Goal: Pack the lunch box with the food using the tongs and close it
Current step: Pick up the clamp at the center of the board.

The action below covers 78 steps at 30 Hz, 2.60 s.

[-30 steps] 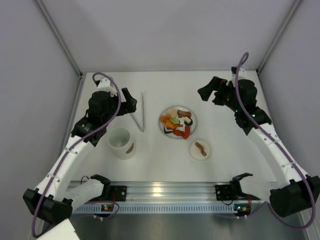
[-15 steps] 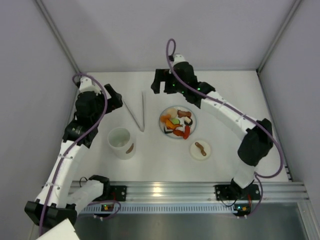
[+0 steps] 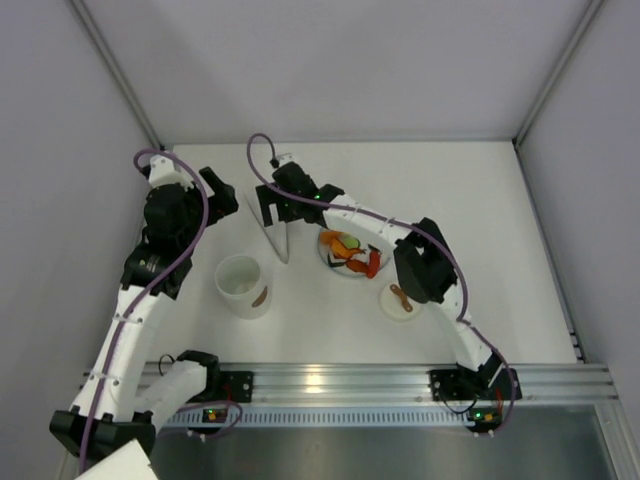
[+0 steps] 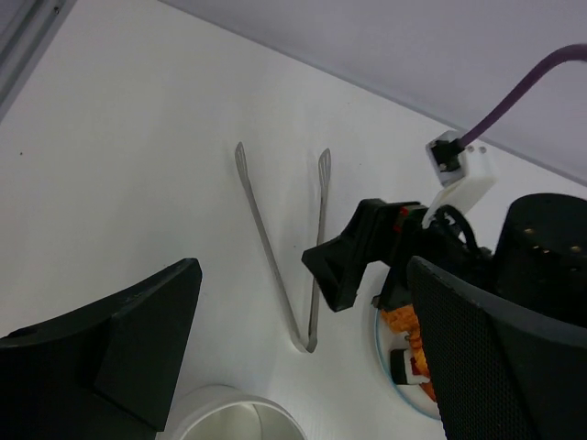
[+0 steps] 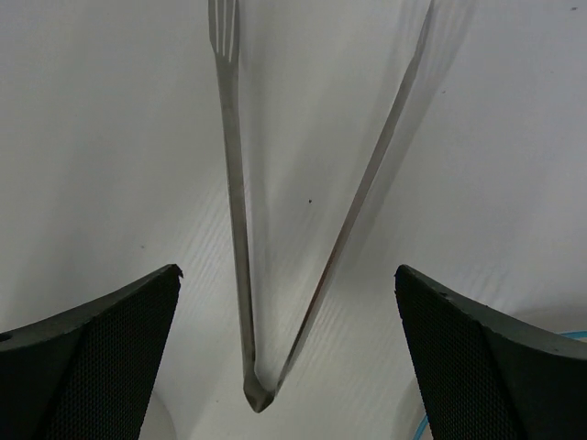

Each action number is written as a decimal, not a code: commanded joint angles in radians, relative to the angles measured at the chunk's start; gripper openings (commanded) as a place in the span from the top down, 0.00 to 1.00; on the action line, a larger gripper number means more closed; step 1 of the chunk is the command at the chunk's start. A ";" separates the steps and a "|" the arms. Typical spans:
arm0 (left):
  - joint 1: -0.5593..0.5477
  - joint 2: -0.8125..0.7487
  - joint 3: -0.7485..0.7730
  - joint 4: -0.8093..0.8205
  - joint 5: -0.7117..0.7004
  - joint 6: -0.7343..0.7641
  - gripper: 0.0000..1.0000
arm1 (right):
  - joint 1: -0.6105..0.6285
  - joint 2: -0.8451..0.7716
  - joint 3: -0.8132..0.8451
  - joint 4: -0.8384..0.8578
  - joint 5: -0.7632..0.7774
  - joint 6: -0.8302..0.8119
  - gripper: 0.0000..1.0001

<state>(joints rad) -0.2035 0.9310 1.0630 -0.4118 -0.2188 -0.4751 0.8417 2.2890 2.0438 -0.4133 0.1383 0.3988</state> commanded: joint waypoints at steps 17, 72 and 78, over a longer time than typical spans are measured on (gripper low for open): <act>0.032 -0.034 -0.015 0.038 0.004 -0.028 0.01 | 0.105 0.138 0.073 -0.036 0.167 0.011 0.01; 0.056 -0.041 -0.026 0.047 0.030 -0.040 0.01 | 0.109 0.233 0.082 -0.079 0.305 -0.018 0.01; 0.056 -0.041 -0.028 0.047 0.033 -0.040 0.01 | 0.111 0.237 0.081 -0.084 0.302 -0.008 0.21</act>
<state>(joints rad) -0.1566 0.9180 1.0393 -0.4114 -0.2031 -0.5037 0.9356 2.5221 2.1509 -0.4637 0.4450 0.3958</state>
